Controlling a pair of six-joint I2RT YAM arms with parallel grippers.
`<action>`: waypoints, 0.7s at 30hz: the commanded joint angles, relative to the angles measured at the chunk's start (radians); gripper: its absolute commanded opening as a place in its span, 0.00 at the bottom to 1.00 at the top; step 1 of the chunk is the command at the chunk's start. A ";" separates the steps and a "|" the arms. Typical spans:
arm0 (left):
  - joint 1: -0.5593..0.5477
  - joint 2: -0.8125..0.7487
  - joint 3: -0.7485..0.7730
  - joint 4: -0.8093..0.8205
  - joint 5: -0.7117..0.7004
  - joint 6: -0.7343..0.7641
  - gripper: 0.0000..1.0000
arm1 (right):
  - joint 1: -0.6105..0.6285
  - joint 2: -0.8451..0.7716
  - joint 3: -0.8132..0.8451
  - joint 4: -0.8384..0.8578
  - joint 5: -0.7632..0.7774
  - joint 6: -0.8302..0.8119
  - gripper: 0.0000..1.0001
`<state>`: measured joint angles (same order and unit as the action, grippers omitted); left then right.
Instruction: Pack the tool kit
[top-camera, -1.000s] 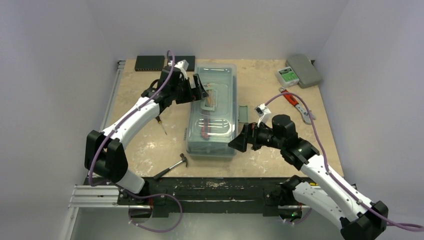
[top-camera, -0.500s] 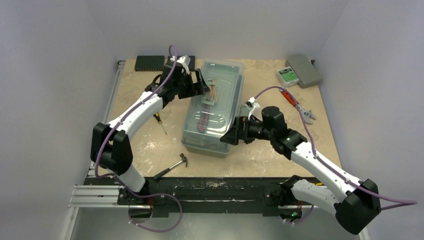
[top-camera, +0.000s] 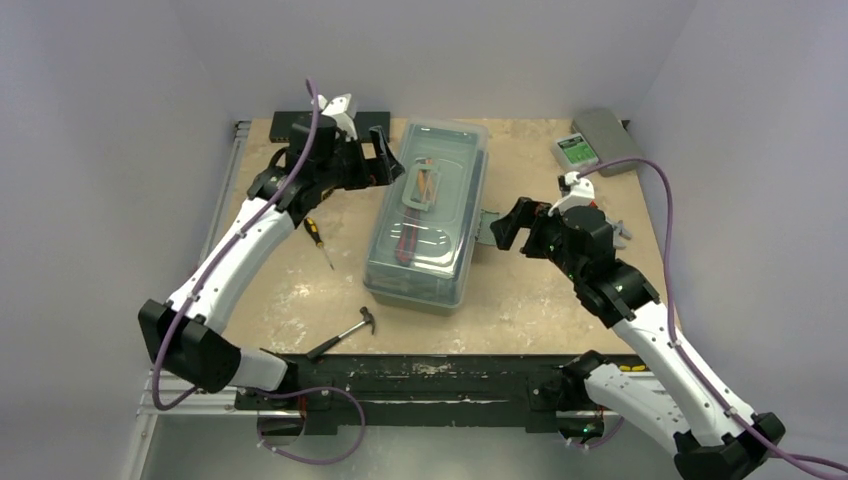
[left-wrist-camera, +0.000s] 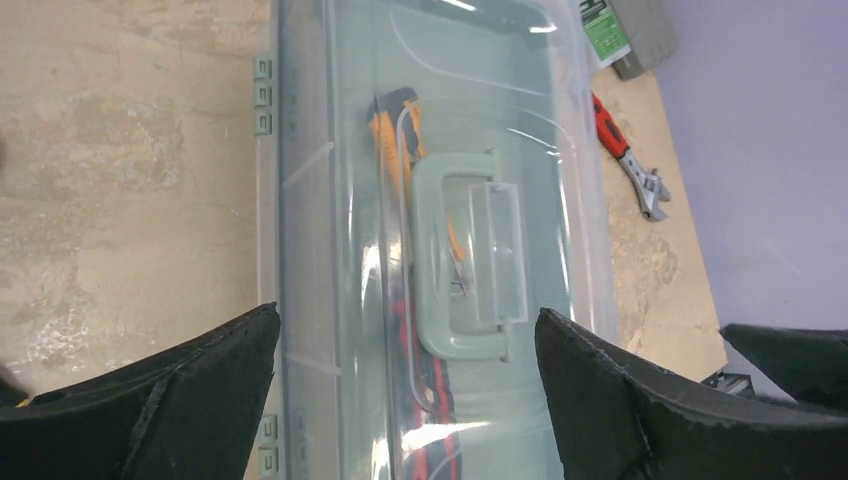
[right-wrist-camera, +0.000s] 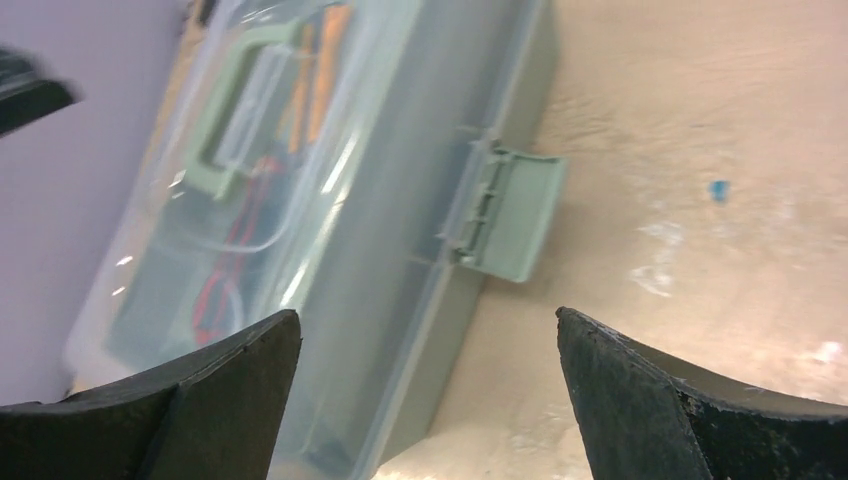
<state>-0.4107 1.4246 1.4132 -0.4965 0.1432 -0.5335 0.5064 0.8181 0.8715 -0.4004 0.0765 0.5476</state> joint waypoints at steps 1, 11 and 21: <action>0.005 -0.098 0.031 -0.033 -0.014 0.037 0.96 | -0.027 0.012 0.052 -0.082 0.291 0.011 0.99; -0.161 -0.205 -0.044 -0.001 -0.049 0.054 0.95 | -0.409 0.219 -0.026 0.049 -0.028 0.118 0.98; -0.246 -0.161 -0.050 0.006 0.018 0.118 0.94 | -0.617 0.399 -0.251 0.392 -0.320 0.202 0.89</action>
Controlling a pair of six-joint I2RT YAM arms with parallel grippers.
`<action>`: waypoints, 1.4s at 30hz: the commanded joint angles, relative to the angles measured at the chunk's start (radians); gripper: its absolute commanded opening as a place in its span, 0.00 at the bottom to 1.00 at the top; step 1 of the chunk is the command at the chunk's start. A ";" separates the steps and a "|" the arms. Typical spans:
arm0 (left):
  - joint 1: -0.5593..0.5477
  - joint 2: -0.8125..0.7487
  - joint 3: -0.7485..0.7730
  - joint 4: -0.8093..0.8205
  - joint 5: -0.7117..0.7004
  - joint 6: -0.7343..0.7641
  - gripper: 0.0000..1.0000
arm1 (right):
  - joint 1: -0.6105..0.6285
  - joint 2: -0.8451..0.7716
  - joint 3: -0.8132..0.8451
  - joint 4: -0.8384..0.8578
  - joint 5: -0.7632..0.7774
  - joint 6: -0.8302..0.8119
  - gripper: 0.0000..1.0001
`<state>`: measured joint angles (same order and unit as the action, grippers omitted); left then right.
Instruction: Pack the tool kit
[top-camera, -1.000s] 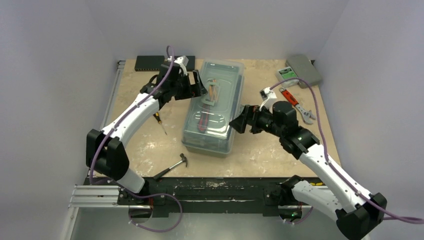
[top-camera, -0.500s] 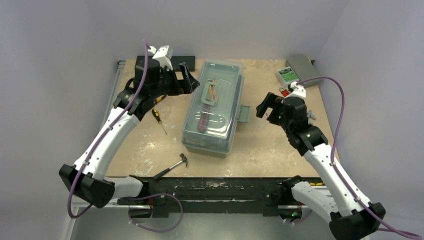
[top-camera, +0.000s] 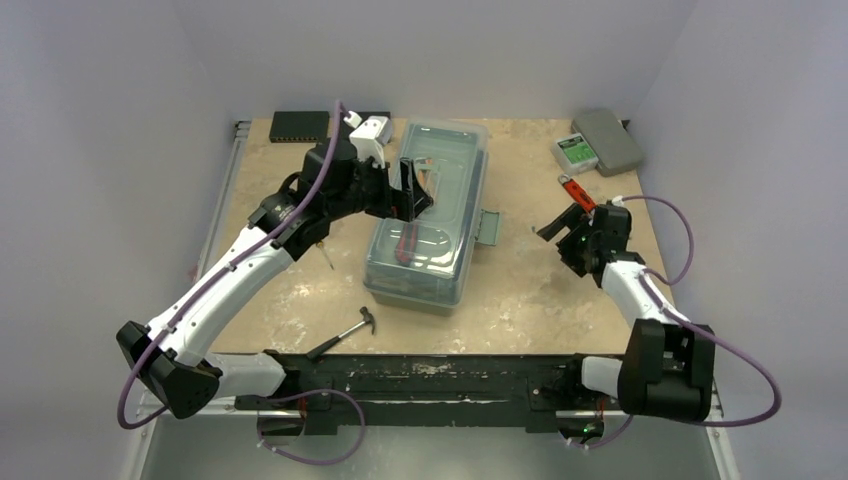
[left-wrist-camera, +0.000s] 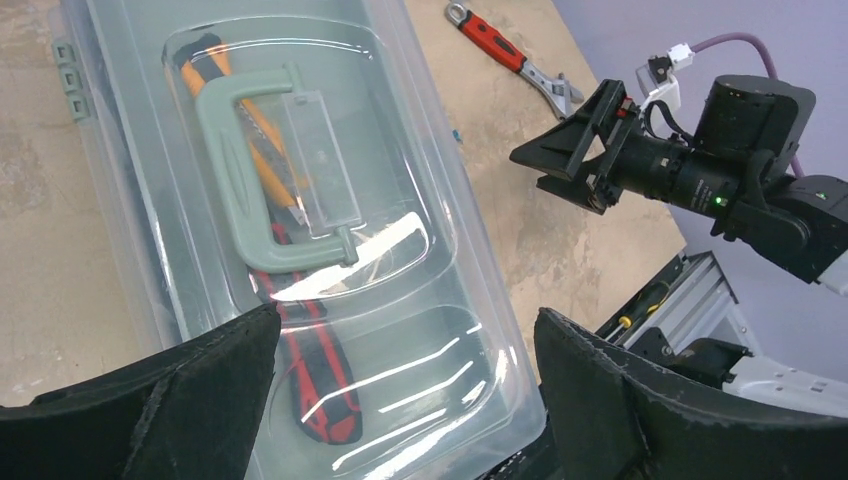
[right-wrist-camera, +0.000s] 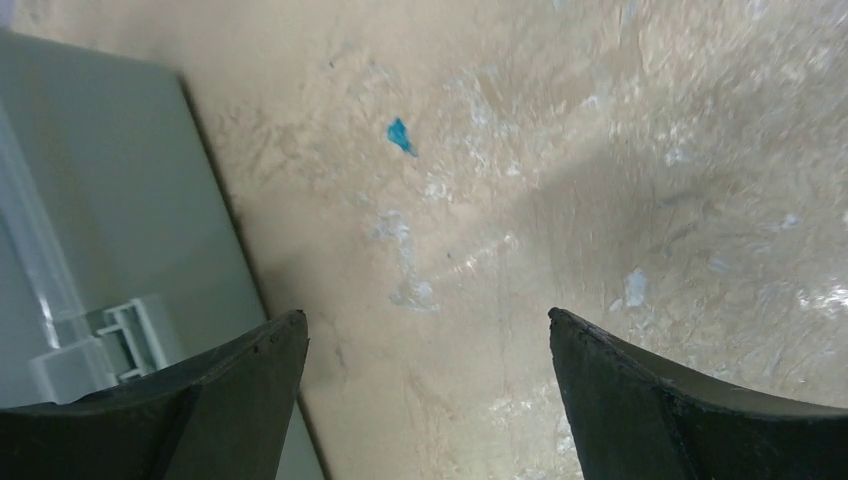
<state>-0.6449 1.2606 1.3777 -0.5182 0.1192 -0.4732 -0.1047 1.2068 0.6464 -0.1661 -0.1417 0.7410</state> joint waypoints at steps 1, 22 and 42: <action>-0.015 -0.001 -0.027 0.042 0.043 0.067 0.94 | -0.006 0.006 -0.036 0.183 -0.091 0.004 0.88; -0.081 0.129 0.075 0.053 -0.066 0.206 0.94 | 0.092 0.444 -0.052 0.689 -0.445 0.114 0.00; 0.034 0.210 0.190 0.009 -0.027 0.119 0.96 | 0.227 0.799 -0.110 1.742 -0.719 0.646 0.00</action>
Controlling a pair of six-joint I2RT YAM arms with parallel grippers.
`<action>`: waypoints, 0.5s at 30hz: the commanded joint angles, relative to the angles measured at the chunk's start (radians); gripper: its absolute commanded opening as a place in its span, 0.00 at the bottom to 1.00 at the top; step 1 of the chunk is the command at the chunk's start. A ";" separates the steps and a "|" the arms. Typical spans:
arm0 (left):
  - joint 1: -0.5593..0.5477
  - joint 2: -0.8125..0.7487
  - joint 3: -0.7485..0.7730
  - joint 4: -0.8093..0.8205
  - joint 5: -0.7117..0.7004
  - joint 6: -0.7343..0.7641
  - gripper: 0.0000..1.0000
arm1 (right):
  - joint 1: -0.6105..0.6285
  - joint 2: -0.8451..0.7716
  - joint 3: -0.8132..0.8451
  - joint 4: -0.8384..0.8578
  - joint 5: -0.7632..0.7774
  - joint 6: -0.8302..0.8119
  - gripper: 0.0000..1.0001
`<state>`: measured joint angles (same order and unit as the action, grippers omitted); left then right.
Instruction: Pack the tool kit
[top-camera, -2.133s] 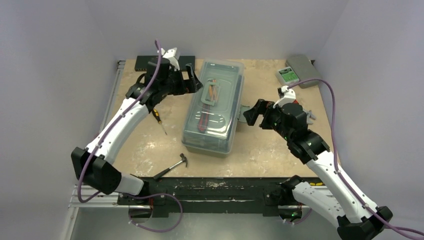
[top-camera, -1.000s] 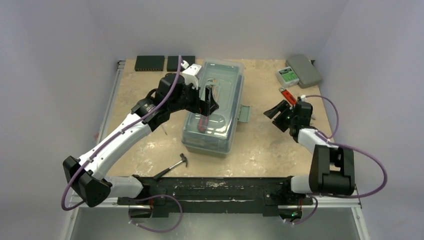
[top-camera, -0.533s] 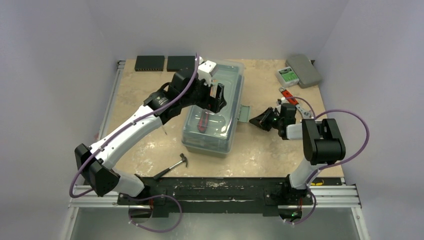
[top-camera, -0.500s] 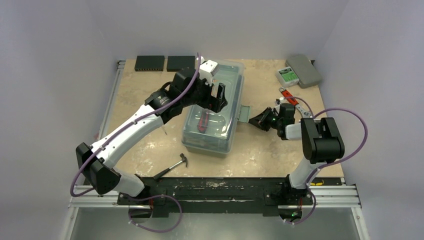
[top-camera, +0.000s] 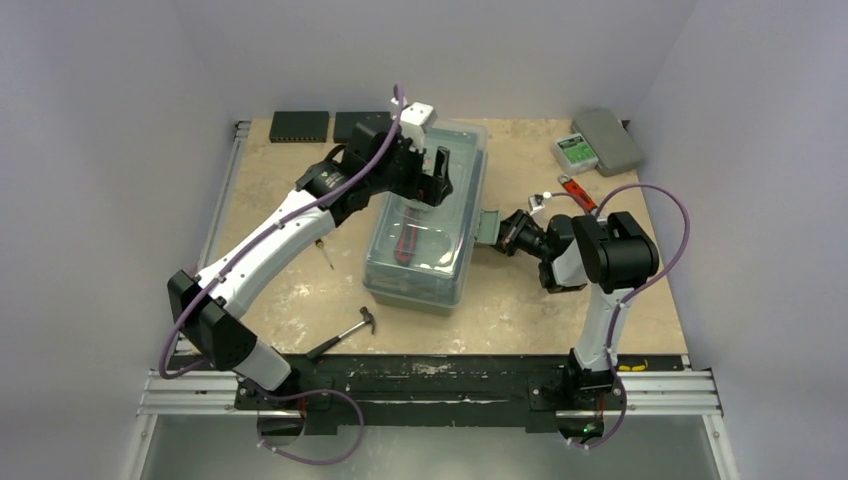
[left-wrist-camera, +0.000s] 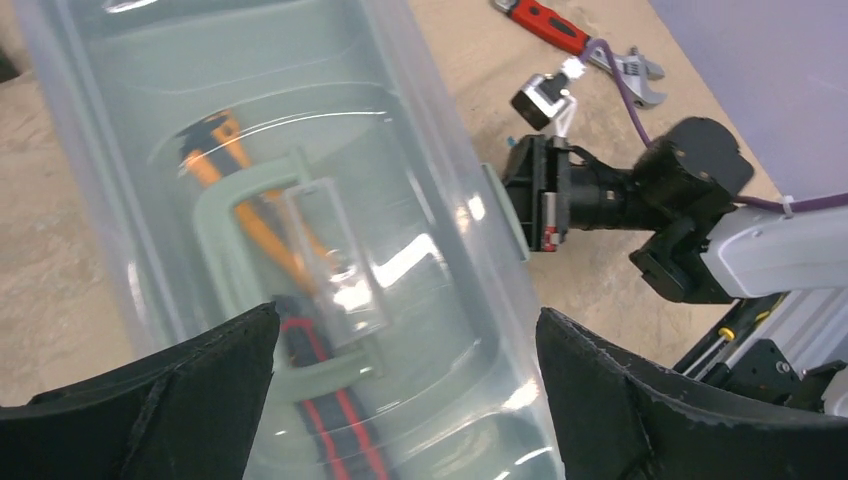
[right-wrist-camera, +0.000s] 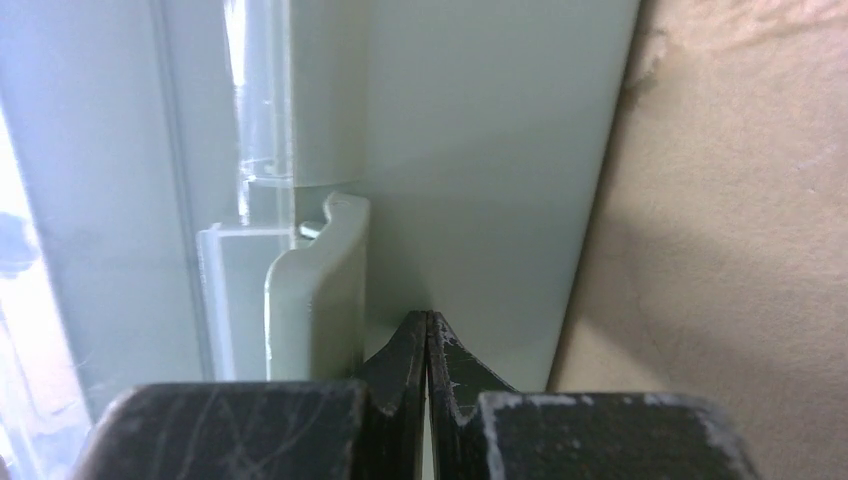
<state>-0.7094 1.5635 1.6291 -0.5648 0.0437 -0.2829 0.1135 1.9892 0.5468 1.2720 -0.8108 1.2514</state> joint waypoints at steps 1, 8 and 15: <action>0.135 -0.115 -0.083 0.075 0.094 -0.102 0.96 | 0.011 0.022 -0.009 0.321 -0.053 0.144 0.00; 0.207 -0.193 -0.127 0.058 0.008 -0.119 0.99 | 0.019 0.028 -0.011 0.425 -0.067 0.201 0.00; 0.376 -0.219 -0.293 0.157 0.205 -0.287 1.00 | 0.020 -0.018 -0.030 0.424 -0.060 0.188 0.00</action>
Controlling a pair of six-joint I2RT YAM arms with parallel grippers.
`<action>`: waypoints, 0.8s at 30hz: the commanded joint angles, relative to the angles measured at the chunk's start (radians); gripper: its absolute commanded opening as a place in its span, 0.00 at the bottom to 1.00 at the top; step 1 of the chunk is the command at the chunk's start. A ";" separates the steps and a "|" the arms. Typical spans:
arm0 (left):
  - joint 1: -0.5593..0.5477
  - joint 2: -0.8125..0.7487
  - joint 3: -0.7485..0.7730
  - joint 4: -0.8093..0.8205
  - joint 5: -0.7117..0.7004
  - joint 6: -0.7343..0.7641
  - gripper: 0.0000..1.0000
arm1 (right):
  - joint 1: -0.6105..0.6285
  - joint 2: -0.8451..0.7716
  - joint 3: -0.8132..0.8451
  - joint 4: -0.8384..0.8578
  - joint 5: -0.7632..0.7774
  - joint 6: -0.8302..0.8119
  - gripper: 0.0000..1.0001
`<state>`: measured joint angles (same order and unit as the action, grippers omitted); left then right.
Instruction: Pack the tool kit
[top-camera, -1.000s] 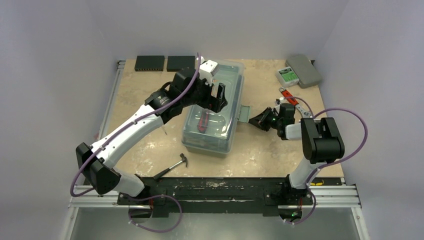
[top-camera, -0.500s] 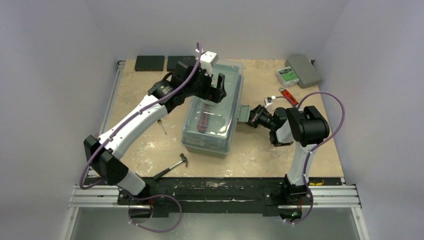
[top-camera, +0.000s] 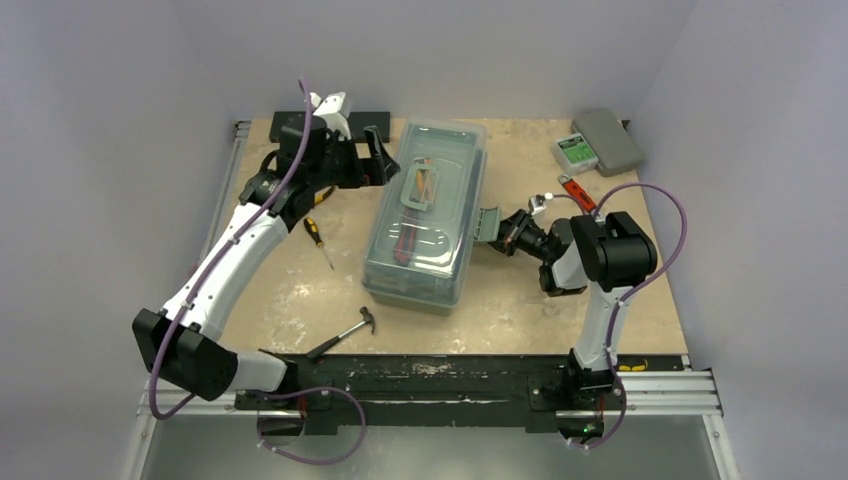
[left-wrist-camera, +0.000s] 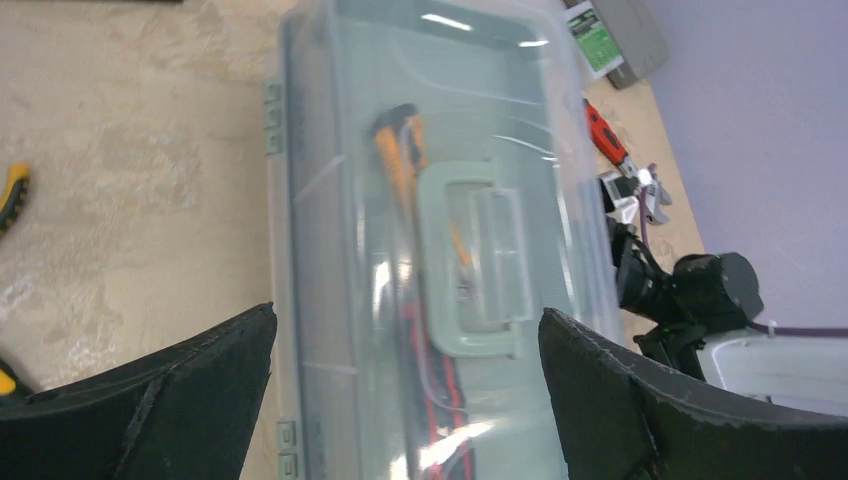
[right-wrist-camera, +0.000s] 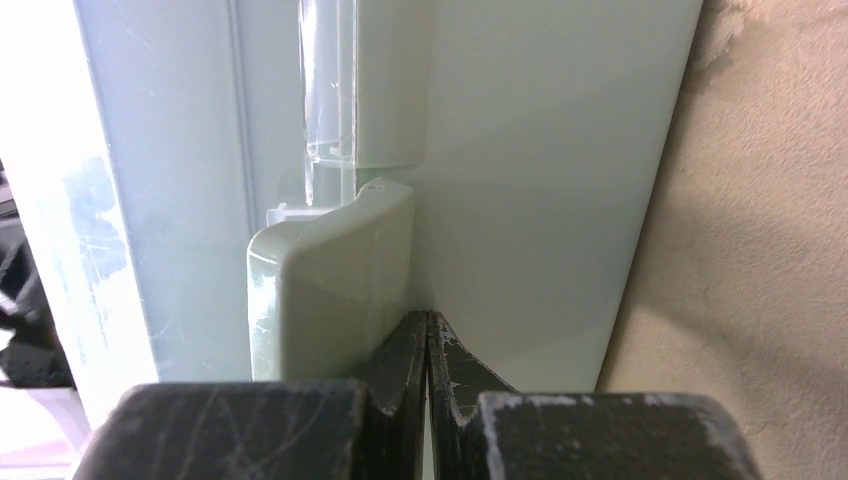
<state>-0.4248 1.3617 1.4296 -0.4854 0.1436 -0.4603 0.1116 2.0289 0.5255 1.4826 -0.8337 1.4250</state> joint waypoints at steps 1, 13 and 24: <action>0.109 -0.020 -0.111 0.088 0.117 -0.115 1.00 | 0.022 -0.066 -0.010 0.214 -0.038 0.014 0.00; 0.205 0.095 -0.202 0.174 0.267 -0.125 1.00 | 0.021 -0.221 -0.048 0.008 -0.003 -0.129 0.00; 0.207 0.223 -0.226 0.266 0.443 -0.154 0.95 | 0.025 -0.292 -0.037 -0.188 0.022 -0.250 0.00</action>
<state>-0.2115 1.5505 1.2304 -0.2920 0.4786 -0.5888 0.1169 1.7771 0.4660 1.2655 -0.8051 1.2098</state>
